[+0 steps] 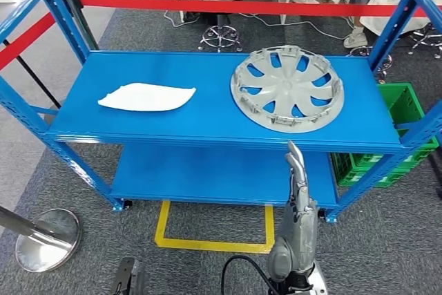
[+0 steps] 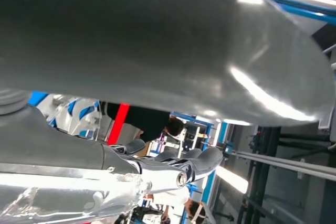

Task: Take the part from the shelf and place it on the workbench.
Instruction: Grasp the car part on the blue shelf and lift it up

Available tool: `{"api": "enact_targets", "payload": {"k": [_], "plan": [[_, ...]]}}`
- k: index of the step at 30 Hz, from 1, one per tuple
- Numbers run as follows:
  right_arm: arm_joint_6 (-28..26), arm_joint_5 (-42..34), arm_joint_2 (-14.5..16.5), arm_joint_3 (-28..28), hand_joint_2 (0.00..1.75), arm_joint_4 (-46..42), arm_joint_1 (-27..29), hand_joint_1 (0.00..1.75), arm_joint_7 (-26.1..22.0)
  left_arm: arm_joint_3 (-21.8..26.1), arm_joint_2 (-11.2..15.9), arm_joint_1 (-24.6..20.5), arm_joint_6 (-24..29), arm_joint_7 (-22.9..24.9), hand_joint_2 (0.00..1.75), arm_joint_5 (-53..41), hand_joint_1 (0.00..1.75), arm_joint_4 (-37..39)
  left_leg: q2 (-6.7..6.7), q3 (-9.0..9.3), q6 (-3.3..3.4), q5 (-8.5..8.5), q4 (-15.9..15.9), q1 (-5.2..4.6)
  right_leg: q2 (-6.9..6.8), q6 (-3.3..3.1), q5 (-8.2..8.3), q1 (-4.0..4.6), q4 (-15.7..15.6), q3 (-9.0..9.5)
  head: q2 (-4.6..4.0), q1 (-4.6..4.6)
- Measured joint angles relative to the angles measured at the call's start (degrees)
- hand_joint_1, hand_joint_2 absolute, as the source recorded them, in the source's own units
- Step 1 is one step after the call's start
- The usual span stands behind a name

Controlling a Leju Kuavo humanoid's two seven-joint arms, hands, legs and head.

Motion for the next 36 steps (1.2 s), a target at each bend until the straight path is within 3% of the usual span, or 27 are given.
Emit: {"api": "enact_targets", "payload": {"k": [2,5,6,7,8,10,11,13,16,18,20,21,22,23,25,26,27,30,32,35,36], "plan": [[0.0,0.0,0.0,0.0,0.00,0.0,0.0,0.00,0.0,0.0,0.0,0.0,-2.3,-0.6,0.00,0.4,0.00,0.0,0.12,-0.93,-0.63,-1.26,1.8,0.03,-0.03,-0.86,-0.03,-0.23,-0.6,0.16,0.00,-0.16],[0.3,0.0,0.0,0.1,0.00,0.0,0.0,0.00,0.0,0.0,0.2,0.1,-7.5,-1.4,0.00,1.2,0.00,0.0,0.26,-5.94,-1.25,-5.55,11.7,0.05,-0.13,-1.69,-0.72,-0.34,-0.9,0.56,0.01,-0.40],[0.3,0.0,0.0,0.1,0.00,0.0,0.0,0.00,0.0,0.0,0.2,0.2,-8.0,-1.5,0.00,1.3,0.00,0.0,0.28,-7.29,-1.34,-5.98,14.3,0.05,-0.15,-1.73,-0.93,-0.34,-0.9,0.86,0.00,-0.41],[0.4,-0.1,0.0,0.1,0.00,0.1,0.0,0.00,0.0,0.0,0.2,0.4,-8.1,-1.5,0.00,1.3,0.00,0.0,0.29,-7.77,-1.37,-5.36,15.1,0.05,-0.14,-1.67,-1.18,-0.35,-0.9,1.29,-0.01,-0.42],[0.4,-0.1,0.0,0.1,0.00,0.1,0.0,0.00,0.0,0.0,0.2,0.5,-8.1,-1.5,0.00,1.3,0.00,0.0,0.30,-7.05,-1.34,-3.65,13.5,0.05,-0.10,-1.48,-1.38,-0.37,-0.8,1.87,-0.01,-0.44],[0.5,-0.1,0.0,0.1,0.00,0.1,0.0,0.00,0.0,0.1,0.3,0.5,-7.8,-1.5,0.00,1.3,0.00,0.0,0.35,-3.73,-1.12,0.62,6.6,0.05,-0.05,-0.92,-1.88,-0.44,-0.8,3.03,0.00,-0.49],[0.4,-0.1,0.0,0.1,0.00,0.1,0.0,0.00,0.0,0.1,0.3,0.5,-6.9,-1.5,0.00,1.2,0.00,0.0,0.36,-2.02,-0.81,1.55,3.3,0.02,0.00,-0.52,-2.17,-0.35,-0.7,3.33,0.00,-0.54],[0.2,0.0,0.0,0.1,0.00,0.0,0.1,0.00,0.0,0.1,0.2,0.3,-4.1,-1.5,0.00,0.9,0.00,0.0,0.33,-0.62,-0.03,1.15,0.5,-0.08,0.05,0.15,-2.62,-0.13,-0.9,3.36,0.00,-0.54],[-0.1,0.2,0.0,0.1,0.00,-0.1,0.1,0.00,0.0,0.1,0.1,0.3,-1.4,-1.5,0.00,0.6,0.00,0.0,0.31,-0.03,1.13,0.13,-0.2,0.10,-0.03,1.07,-3.49,-0.03,-0.8,3.71,0.00,-0.48],[-0.1,0.2,0.0,0.1,0.00,-0.1,0.1,0.00,0.0,0.1,0.0,0.2,-1.2,-1.6,0.00,0.5,0.00,0.0,0.35,0.51,1.76,-0.32,-0.4,0.30,-0.21,1.56,-5.80,-0.07,3.8,1.53,-0.01,-0.26],[-0.1,0.2,-0.1,0.1,0.00,-0.1,0.1,0.00,0.0,0.1,0.0,0.1,-0.9,-1.6,0.00,0.4,0.00,0.0,0.37,0.82,2.08,-0.77,-0.4,0.27,-0.29,1.85,-8.61,-0.12,11.8,-3.36,0.00,-0.12],[-0.2,0.2,-0.1,0.1,0.00,-0.1,0.1,0.00,0.1,0.1,0.0,0.1,-0.8,-1.6,0.00,0.4,0.00,0.0,0.36,1.01,2.08,-0.99,-0.4,0.26,-0.30,1.91,-8.90,-0.14,14.5,-5.45,0.00,-0.12],[-0.2,0.2,-0.1,0.1,0.00,-0.1,0.1,0.00,0.1,0.1,0.0,0.2,-0.6,-1.6,0.00,0.3,0.00,0.0,0.34,1.31,2.04,-1.24,-0.4,0.26,-0.30,1.92,-7.97,-0.16,15.2,-6.54,0.00,-0.11],[-0.2,0.2,-0.1,0.1,0.00,-0.1,0.1,0.00,0.1,0.2,0.0,0.2,-0.5,-1.6,0.00,0.2,0.00,0.0,0.29,1.74,1.93,-1.52,-0.4,0.28,-0.31,1.89,-5.83,-0.19,13.5,-6.43,0.00,-0.12],[-0.3,0.3,-0.1,0.1,0.00,-0.1,0.1,0.00,0.1,0.2,-0.1,0.2,-0.3,-1.6,0.00,0.1,0.00,0.0,0.17,2.76,1.51,-2.16,-0.4,0.28,-0.34,1.80,-0.65,-0.27,6.3,-4.01,0.00,-0.08],[-0.3,0.3,-0.1,0.1,0.00,-0.1,0.1,0.00,0.2,0.2,-0.1,0.2,-0.2,-1.6,0.00,0.1,0.00,0.0,0.10,3.07,1.19,-2.46,-0.3,0.19,-0.31,1.60,0.85,-0.29,3.2,-2.74,0.00,-0.05],[-0.3,0.3,-0.1,0.1,0.00,-0.1,0.1,0.00,0.2,0.2,-0.1,0.1,-0.1,-1.6,0.00,0.1,0.00,0.0,0.07,3.22,0.85,-2.61,-0.3,0.10,-0.24,1.34,1.51,-0.27,1.3,-1.98,0.00,-0.08],[-0.5,0.4,-0.1,0.1,0.00,-0.1,0.2,0.00,0.4,0.2,-0.1,0.1,0.0,-1.6,0.00,0.0,0.00,0.0,0.16,3.27,-0.06,-2.70,-0.5,0.03,0.03,0.17,1.43,-0.19,0.3,-1.68,0.01,-0.21],[-0.5,0.4,-0.1,0.1,0.00,-0.2,0.2,0.00,0.4,0.1,-0.1,0.0,0.1,-1.6,0.00,-0.2,0.00,0.0,0.27,2.48,-0.60,-4.06,1.2,0.05,-0.04,-0.57,1.48,-0.35,0.1,-1.49,0.00,-0.37],[-0.5,0.4,-0.1,0.1,0.00,-0.2,0.2,0.00,0.5,0.1,-0.1,0.0,0.1,-1.6,0.00,-0.4,0.00,0.0,0.34,-2.61,-1.04,-8.75,11.2,0.04,-0.20,-1.17,1.35,-0.40,0.0,-1.35,-0.01,-0.63],[-0.4,0.4,-0.1,0.1,0.00,-0.1,0.2,0.00,0.5,0.1,-0.1,0.1,0.1,-1.6,0.00,-0.5,0.00,0.0,0.34,-4.20,-1.06,-9.40,13.9,0.04,-0.19,-1.23,1.30,-0.38,0.0,-1.32,0.00,-0.63]]}}
